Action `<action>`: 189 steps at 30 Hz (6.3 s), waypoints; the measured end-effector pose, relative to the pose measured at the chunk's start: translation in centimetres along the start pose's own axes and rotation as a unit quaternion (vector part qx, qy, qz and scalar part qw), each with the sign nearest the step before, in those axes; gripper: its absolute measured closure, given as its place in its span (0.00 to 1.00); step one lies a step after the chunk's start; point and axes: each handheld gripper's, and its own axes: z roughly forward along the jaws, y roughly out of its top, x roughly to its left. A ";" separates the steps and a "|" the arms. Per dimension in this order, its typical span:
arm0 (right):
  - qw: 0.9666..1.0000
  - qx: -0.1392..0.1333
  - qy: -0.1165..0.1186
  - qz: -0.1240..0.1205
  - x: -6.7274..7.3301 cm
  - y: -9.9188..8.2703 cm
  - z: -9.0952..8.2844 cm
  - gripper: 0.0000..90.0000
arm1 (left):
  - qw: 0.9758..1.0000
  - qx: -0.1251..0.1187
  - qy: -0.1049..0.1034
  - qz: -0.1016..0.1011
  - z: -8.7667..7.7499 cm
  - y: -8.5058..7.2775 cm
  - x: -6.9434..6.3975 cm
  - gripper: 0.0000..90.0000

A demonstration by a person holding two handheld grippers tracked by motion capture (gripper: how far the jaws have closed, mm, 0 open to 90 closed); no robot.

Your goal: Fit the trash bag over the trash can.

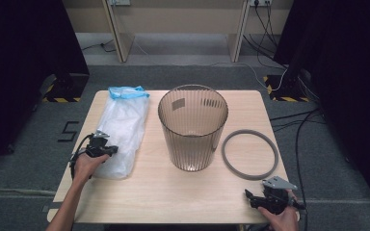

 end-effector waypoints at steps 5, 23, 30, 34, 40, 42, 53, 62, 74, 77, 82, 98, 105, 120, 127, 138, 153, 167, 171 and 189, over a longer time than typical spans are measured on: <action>1.000 0.000 0.001 0.000 -0.1 0.0 0.0 0.24 | 1.000 -0.020 -0.020 -0.012 -0.3 0.5 -0.4 1.00; 1.000 -0.004 0.004 -0.001 -0.3 0.0 0.0 0.26 | 0.991 -0.125 -0.048 -0.012 -5.8 9.2 -0.9 1.00; 1.000 -0.006 0.005 0.001 -0.3 -0.1 0.0 0.26 | 0.985 -0.164 -0.054 -0.014 -7.9 13.1 -1.2 1.00; 1.000 -0.007 0.004 -0.003 -0.4 -0.1 0.0 0.26 | 0.983 -0.175 -0.056 -0.007 -8.9 15.2 -1.9 1.00; 1.000 -0.009 0.004 -0.003 -0.5 -0.1 0.0 0.26 | 0.979 -0.201 -0.042 0.002 -10.6 19.1 -2.9 1.00; 1.000 -0.009 0.003 -0.001 -0.4 -0.1 0.0 0.26 | 0.976 -0.215 -0.041 0.001 -11.3 20.4 -3.2 1.00; 1.000 -0.013 0.004 -0.002 -0.5 -0.2 0.1 0.26 | 0.967 -0.249 -0.053 0.031 -13.8 25.7 -7.1 1.00; 1.000 -0.011 0.006 -0.004 -0.5 -0.1 0.1 0.26 | 0.961 -0.246 -0.094 0.081 -12.8 26.5 -12.3 1.00; 0.993 -0.108 0.037 0.028 -2.7 5.7 -4.9 0.31 | 0.956 -0.216 -0.144 0.139 -10.7 26.7 -18.2 0.99; 0.989 -0.144 0.029 0.017 -3.0 9.1 -6.4 0.31 | 0.954 -0.201 -0.158 0.154 -10.4 26.5 -19.4 0.99; 0.983 -0.179 0.041 -0.023 -2.0 15.3 -8.0 0.30 | 0.954 -0.181 -0.172 0.167 -10.0 26.5 -20.6 0.99; 0.978 -0.161 0.096 -0.095 1.5 28.8 -5.5 0.27 | 0.954 -0.168 -0.183 0.168 -9.7 26.2 -21.3 0.99; 0.980 -0.139 0.100 -0.099 2.1 30.3 -3.5 0.27 | 0.954 -0.161 -0.185 0.173 -9.6 26.1 -21.5 0.99; 0.979 -0.104 0.099 -0.148 1.4 32.0 0.2 0.82 | 0.951 -0.163 -0.221 0.145 -10.2 25.7 -20.8 0.74; 0.975 -0.110 0.103 -0.163 0.7 31.7 0.4 0.88 | 0.953 -0.190 -0.197 0.127 -13.3 25.6 -18.2 0.60; 0.967 -0.139 0.088 -0.194 1.2 32.4 -0.9 0.91 | 0.973 -0.162 -0.131 0.103 -10.6 24.6 -14.7 0.55; 0.939 -0.082 0.122 -0.312 5.9 31.3 -1.3 0.93 | 0.972 -0.160 -0.118 0.123 -10.5 24.5 -15.2 0.55; 0.942 -0.071 0.141 -0.297 5.9 30.6 -1.2 0.90 | 0.980 -0.150 -0.109 0.073 -6.7 26.4 -12.9 0.45; 0.944 -0.076 0.143 -0.286 5.7 30.6 -1.2 0.84 | 0.976 -0.142 -0.144 0.076 -5.7 26.6 -12.8 0.63; 0.984 -0.089 0.090 -0.121 1.2 32.9 -1.1 0.34 | 0.957 -0.189 -0.145 0.162 -9.4 24.7 -15.2 0.99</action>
